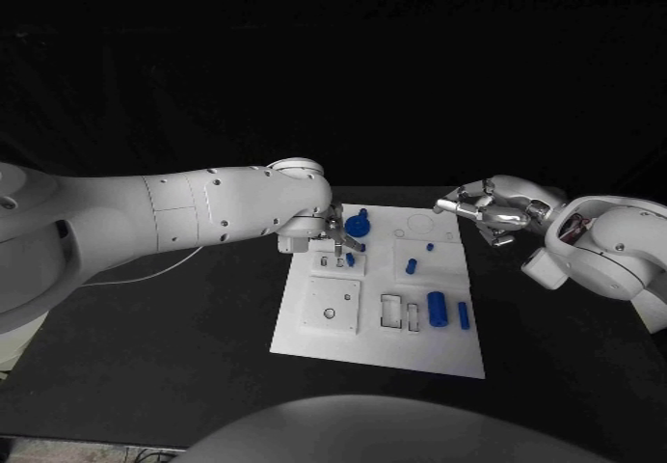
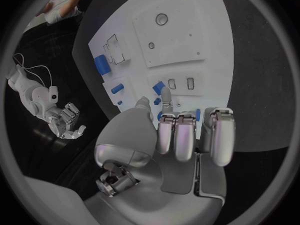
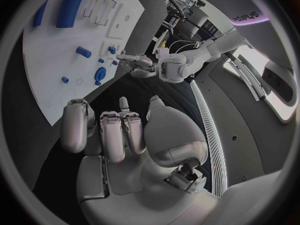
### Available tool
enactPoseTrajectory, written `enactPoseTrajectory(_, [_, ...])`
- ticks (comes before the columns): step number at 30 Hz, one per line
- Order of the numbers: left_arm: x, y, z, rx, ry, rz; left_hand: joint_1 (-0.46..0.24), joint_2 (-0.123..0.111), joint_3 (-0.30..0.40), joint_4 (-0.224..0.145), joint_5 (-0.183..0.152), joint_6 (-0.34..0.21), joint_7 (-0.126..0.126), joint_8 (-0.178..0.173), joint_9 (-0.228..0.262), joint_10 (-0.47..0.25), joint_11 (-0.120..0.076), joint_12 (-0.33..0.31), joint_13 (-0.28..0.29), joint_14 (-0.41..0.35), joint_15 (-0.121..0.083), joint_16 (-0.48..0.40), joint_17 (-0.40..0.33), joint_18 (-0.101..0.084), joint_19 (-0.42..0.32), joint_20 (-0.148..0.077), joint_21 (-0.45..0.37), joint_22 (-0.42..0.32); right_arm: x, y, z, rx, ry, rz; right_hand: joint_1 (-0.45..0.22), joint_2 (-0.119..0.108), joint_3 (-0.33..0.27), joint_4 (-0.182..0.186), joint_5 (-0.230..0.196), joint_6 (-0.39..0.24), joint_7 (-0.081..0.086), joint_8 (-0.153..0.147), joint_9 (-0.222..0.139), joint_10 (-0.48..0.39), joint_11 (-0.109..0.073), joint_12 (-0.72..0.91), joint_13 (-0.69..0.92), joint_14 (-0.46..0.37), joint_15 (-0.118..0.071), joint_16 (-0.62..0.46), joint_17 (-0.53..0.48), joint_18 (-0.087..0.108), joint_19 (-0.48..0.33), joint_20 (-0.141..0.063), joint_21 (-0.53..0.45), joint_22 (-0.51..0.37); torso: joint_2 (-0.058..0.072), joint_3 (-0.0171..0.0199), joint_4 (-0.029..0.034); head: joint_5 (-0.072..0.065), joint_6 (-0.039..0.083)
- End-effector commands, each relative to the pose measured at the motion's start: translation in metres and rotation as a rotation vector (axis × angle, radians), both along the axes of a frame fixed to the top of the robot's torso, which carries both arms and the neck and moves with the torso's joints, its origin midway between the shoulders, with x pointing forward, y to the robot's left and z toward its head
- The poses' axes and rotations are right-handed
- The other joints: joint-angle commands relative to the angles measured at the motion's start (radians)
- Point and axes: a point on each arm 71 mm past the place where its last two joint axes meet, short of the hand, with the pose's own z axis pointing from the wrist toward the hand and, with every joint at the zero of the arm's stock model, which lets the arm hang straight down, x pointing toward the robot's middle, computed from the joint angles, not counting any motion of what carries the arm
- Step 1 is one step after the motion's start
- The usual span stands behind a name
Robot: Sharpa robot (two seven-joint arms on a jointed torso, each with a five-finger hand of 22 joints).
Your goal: Assemble the parts on the task board
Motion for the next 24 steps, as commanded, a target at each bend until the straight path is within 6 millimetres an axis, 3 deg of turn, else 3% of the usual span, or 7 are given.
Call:
enactPoseTrajectory(1, [-0.001, 0.005, -0.003, 0.068, 0.025, 0.053, -0.011, -0.002, 0.005, -0.001, -0.005, -0.007, -0.001, -0.008, 0.002, 0.102, -0.004, -0.001, 0.261, 0.105, -0.001, 0.002, 0.263, -0.007, 0.076, -0.006, -0.007, 0.232, -0.001, 0.001, -0.002, -0.007, 0.021, 0.017, 0.005, 0.002, -0.005, 0.0, 0.007, -0.001, 0.006, -0.004, -0.002, 0.048, 0.003, -0.007, 0.217, 0.044, 0.002, -0.007, 0.183, 0.005, -0.008, 0.0, -0.005, 0.177, 0.0, -0.0007, -0.001, 0.006, 0.0])
enactPoseTrajectory(15, [0.0, 0.005, -0.011, 0.051, 0.035, 0.075, -0.02, 0.003, 0.008, 0.0, -0.003, -0.001, -0.001, -0.016, 0.008, 0.102, -0.004, -0.001, 0.261, 0.105, 0.0, 0.002, 0.263, -0.006, 0.073, -0.005, -0.009, 0.228, -0.002, 0.0, -0.002, -0.011, 0.028, 0.017, 0.007, 0.003, -0.008, -0.001, 0.012, -0.001, 0.006, -0.006, -0.004, 0.041, 0.004, -0.011, 0.212, 0.037, 0.003, -0.012, 0.176, 0.007, -0.017, 0.001, -0.015, 0.174, -0.003, 0.001, -0.0025, 0.003, 0.0])
enactPoseTrajectory(24, [-0.003, 0.001, -0.014, 0.015, 0.049, 0.09, -0.028, 0.004, 0.015, 0.0, 0.003, -0.008, 0.005, -0.05, 0.016, 0.102, 0.001, -0.001, 0.261, 0.105, 0.004, 0.002, 0.263, -0.002, 0.06, -0.002, -0.016, 0.215, -0.002, 0.001, -0.002, -0.013, 0.031, 0.018, 0.007, 0.004, -0.008, -0.001, 0.013, -0.001, 0.007, -0.006, -0.005, 0.039, 0.005, -0.012, 0.211, 0.036, 0.004, -0.013, 0.175, 0.007, -0.018, 0.001, -0.016, 0.174, -0.004, 0.0016, -0.0015, -0.001, 0.0])
